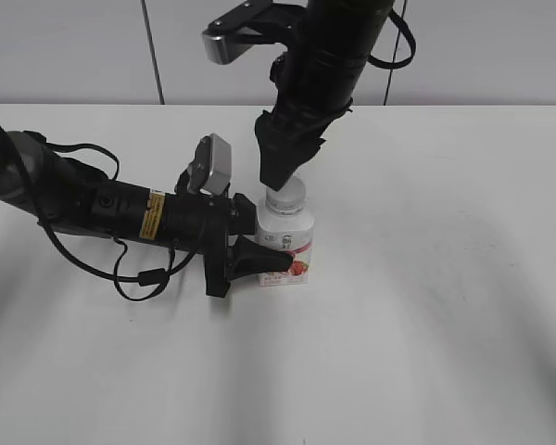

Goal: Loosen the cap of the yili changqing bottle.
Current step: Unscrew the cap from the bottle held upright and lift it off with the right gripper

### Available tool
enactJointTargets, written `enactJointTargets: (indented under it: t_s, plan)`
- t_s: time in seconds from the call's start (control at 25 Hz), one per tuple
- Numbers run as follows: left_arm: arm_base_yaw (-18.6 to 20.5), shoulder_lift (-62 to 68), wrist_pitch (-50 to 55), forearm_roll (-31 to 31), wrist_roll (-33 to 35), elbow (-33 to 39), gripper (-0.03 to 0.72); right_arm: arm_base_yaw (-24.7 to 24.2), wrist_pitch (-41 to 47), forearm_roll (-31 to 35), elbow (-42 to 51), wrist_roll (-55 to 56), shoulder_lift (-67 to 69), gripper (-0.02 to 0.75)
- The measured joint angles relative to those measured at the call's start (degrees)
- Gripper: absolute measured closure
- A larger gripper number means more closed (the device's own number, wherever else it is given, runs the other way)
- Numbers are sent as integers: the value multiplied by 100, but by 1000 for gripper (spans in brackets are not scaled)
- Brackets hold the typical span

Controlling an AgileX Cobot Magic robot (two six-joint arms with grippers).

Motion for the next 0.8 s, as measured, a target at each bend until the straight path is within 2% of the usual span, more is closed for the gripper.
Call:
enactJointTargets:
  t_s: [0.12,0.36,0.56,0.8]
  plan:
    - [0,0,0,0,0,0,322,0,0,-80,-7,1511,0,160]
    - [0,0,0,-10,0,0,322,0,0,-87,-7,3754,0,160]
    - [0,0,0,-15,-5,0,322,0,0,-91,-7,4845,0,160]
    - [0,0,0,-12,-5,0,322,0,0,-91,-7,5613,25,160]
